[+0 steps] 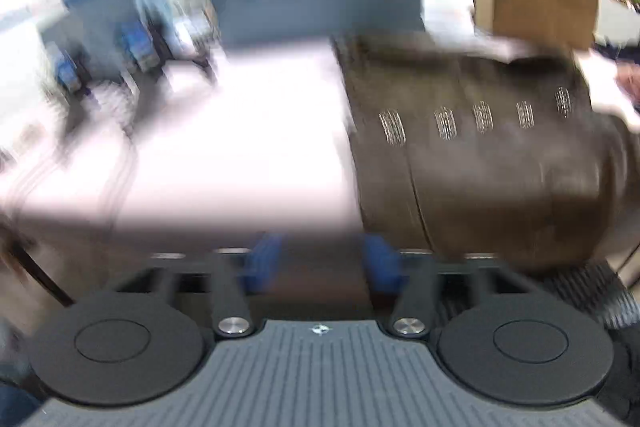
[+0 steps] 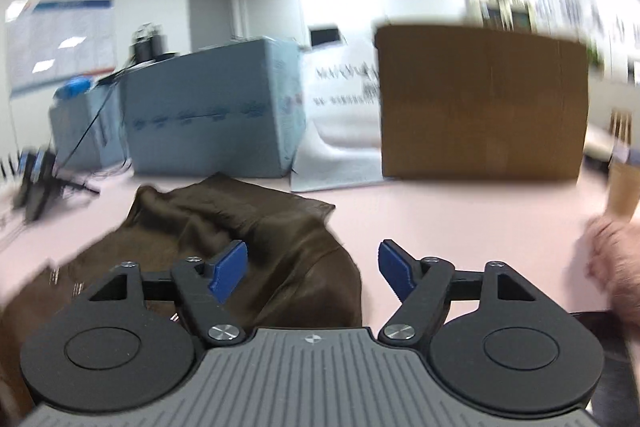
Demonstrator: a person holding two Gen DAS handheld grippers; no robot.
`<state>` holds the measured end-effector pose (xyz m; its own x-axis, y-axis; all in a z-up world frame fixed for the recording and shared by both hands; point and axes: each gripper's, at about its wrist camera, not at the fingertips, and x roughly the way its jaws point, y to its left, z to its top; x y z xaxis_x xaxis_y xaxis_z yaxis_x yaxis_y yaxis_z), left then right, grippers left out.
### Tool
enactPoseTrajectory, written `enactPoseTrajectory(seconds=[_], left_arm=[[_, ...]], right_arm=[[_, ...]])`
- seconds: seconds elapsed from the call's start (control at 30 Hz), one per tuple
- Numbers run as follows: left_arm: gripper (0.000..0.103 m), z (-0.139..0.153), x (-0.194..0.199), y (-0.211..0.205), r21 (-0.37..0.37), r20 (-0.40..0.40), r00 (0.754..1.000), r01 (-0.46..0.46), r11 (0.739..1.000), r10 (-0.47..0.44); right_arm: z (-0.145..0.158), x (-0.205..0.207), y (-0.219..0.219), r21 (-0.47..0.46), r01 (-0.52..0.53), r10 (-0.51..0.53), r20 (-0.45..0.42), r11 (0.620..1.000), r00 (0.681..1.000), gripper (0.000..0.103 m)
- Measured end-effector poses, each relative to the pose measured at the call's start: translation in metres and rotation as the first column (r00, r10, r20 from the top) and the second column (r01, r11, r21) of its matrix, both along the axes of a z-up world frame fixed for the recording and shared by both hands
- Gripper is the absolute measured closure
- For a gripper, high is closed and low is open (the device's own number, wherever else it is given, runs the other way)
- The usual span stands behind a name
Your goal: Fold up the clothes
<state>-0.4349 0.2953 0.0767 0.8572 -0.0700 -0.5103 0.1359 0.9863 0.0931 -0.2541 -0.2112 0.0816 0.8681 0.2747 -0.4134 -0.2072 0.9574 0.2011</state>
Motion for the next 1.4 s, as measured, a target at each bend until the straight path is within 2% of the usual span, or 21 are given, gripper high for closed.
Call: enactPoseTrajectory(seconds=[0.1, 0.2, 0.27, 0.37, 0.47, 0.53, 0.57, 0.6, 0.63, 0.7, 0.77, 0.97, 1.03, 1.1, 1.17, 1.27, 1.3, 1.4], left_arm=[[0.012, 0.025, 0.013, -0.016, -0.003, 0.043, 0.998, 0.046, 0.999, -0.046], [0.012, 0.029, 0.054, -0.052, -0.005, 0.029, 0.994, 0.108, 0.994, -0.108], [0.012, 0.021, 0.088, -0.08, 0.006, 0.008, 0.99, 0.143, 0.99, -0.143], [0.012, 0.003, 0.138, -0.116, 0.011, -0.04, 0.977, 0.208, 0.978, -0.208], [0.015, -0.028, 0.184, -0.142, -0.007, -0.12, 0.956, 0.268, 0.963, -0.267], [0.019, -0.049, 0.206, -0.149, -0.041, -0.179, 0.941, 0.285, 0.958, -0.288], [0.019, -0.058, 0.212, -0.151, -0.053, -0.196, 0.935, 0.29, 0.955, -0.295], [0.014, -0.065, 0.217, -0.151, -0.061, -0.203, 0.932, 0.294, 0.954, -0.3], [0.011, -0.072, 0.218, -0.15, -0.064, -0.184, 0.934, 0.298, 0.952, -0.305], [0.011, -0.08, 0.216, -0.145, -0.075, -0.122, 0.941, 0.309, 0.948, -0.316], [0.011, -0.081, 0.216, -0.142, -0.1, -0.119, 0.941, 0.306, 0.947, -0.317], [0.007, -0.08, 0.216, -0.146, -0.088, -0.114, 0.946, 0.295, 0.951, -0.304], [0.007, -0.08, 0.216, -0.146, -0.09, -0.113, 0.946, 0.294, 0.951, -0.304], [0.006, -0.08, 0.217, -0.147, -0.086, -0.113, 0.947, 0.294, 0.952, -0.302], [0.005, -0.08, 0.219, -0.147, -0.087, -0.114, 0.946, 0.294, 0.952, -0.302], [0.005, -0.081, 0.221, -0.147, -0.088, -0.115, 0.947, 0.292, 0.952, -0.301], [0.004, -0.08, 0.22, -0.147, -0.088, -0.114, 0.947, 0.291, 0.953, -0.3], [0.004, -0.08, 0.221, -0.147, -0.087, -0.114, 0.948, 0.288, 0.954, -0.297]], right_arm=[[0.003, 0.039, -0.007, 0.039, -0.006, 0.008, -0.047, 0.999, 0.999, 0.026], [0.008, 0.065, 0.002, -0.019, 0.014, -0.014, -0.034, 1.0, 0.999, 0.026], [0.014, 0.082, 0.015, -0.107, 0.011, -0.012, -0.012, 0.994, 1.0, 0.027], [0.022, 0.109, 0.031, -0.224, -0.044, 0.048, 0.012, 0.974, 0.999, 0.028], [0.022, 0.144, 0.042, -0.281, -0.164, 0.16, -0.037, 0.946, 0.986, 0.029], [0.019, 0.165, 0.045, -0.281, -0.198, 0.183, -0.078, 0.939, 0.98, 0.029], [0.013, 0.184, 0.046, -0.269, -0.204, 0.179, -0.117, 0.941, 0.977, 0.029], [0.005, 0.198, 0.043, -0.234, -0.194, 0.161, -0.151, 0.953, 0.975, 0.029], [-0.002, 0.212, 0.041, -0.199, -0.182, 0.145, -0.186, 0.963, 0.972, 0.029], [-0.018, 0.241, 0.036, -0.132, -0.153, 0.116, -0.255, 0.979, 0.96, 0.03], [-0.037, 0.262, 0.036, -0.125, -0.137, 0.093, -0.306, 0.983, 0.947, 0.032], [-0.063, 0.277, 0.057, -0.233, -0.173, 0.112, -0.254, 0.957, 0.961, 0.033], [-0.066, 0.277, 0.062, -0.249, -0.189, 0.13, -0.238, 0.95, 0.963, 0.045], [-0.064, 0.277, 0.067, -0.248, -0.235, 0.176, -0.238, 0.94, 0.955, 0.074], [-0.062, 0.275, 0.074, -0.246, -0.273, 0.211, -0.249, 0.93, 0.945, 0.096], [-0.06, 0.273, 0.091, -0.31, -0.258, 0.191, -0.231, 0.915, 0.954, 0.096], [-0.055, 0.268, 0.097, -0.35, -0.243, 0.187, -0.188, 0.905, 0.964, 0.096], [-0.033, 0.255, 0.096, -0.33, -0.237, 0.211, -0.113, 0.914, 0.971, 0.096]])
